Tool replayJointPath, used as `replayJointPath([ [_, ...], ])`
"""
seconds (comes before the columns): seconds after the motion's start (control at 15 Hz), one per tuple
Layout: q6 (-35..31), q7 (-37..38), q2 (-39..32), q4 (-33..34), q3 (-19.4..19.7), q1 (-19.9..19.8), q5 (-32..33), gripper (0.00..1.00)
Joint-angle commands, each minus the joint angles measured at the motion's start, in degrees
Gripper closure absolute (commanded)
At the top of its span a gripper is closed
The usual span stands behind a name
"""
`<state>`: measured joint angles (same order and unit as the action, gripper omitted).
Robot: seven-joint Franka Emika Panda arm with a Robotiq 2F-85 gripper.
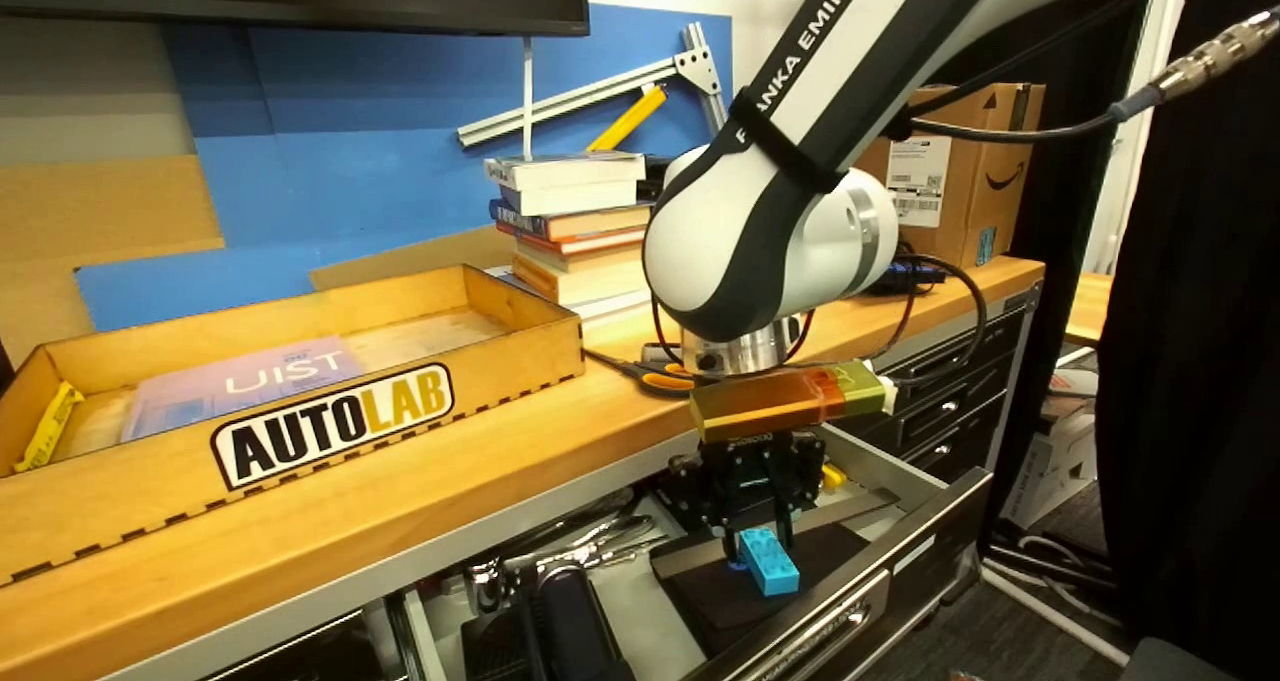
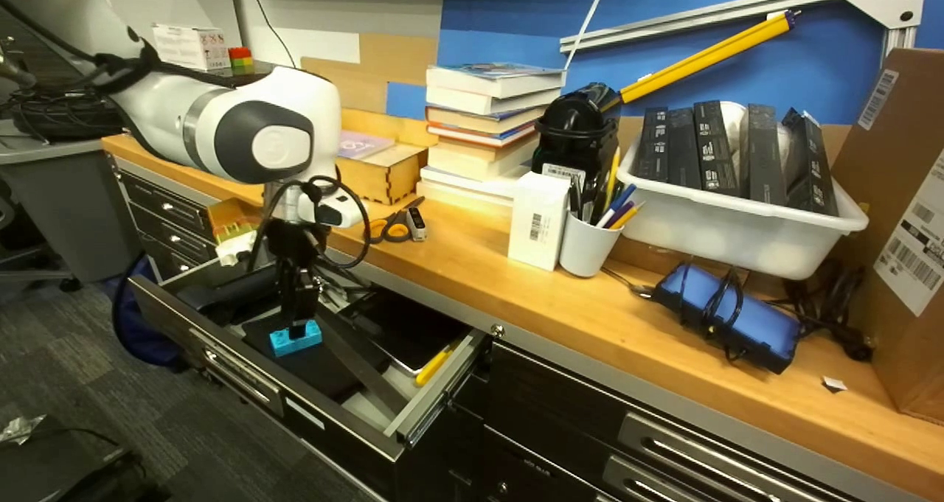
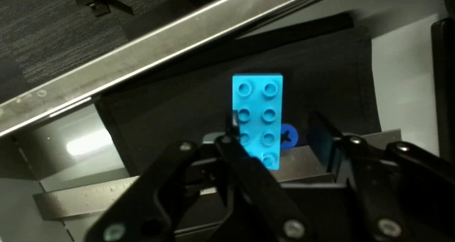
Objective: Put the blue object into the drawer then close the drawer.
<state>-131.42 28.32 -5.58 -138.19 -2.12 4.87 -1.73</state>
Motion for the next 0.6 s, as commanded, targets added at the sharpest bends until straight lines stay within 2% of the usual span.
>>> replayJointPath([
  [0.0, -5.2, -2.4, 6.4, -7.9, -0.6, -0.4, -5.3, 0.15],
  [0.07, -6.0, -2.5, 8.6, -10.9, -0.9, -0.1, -6.9, 0.06],
  [0.13, -6.8, -3.3, 10.7, -13.8, -1.3, 0.0, -8.6, 0.01],
  [0.47, -19.2, -0.1, 23.7, -29.4, -3.6, 1.1, -17.7, 0.00],
  [0.53, -17.1, 2.6, 19.1, -21.2, -4.1, 0.2, -16.1, 0.00],
])
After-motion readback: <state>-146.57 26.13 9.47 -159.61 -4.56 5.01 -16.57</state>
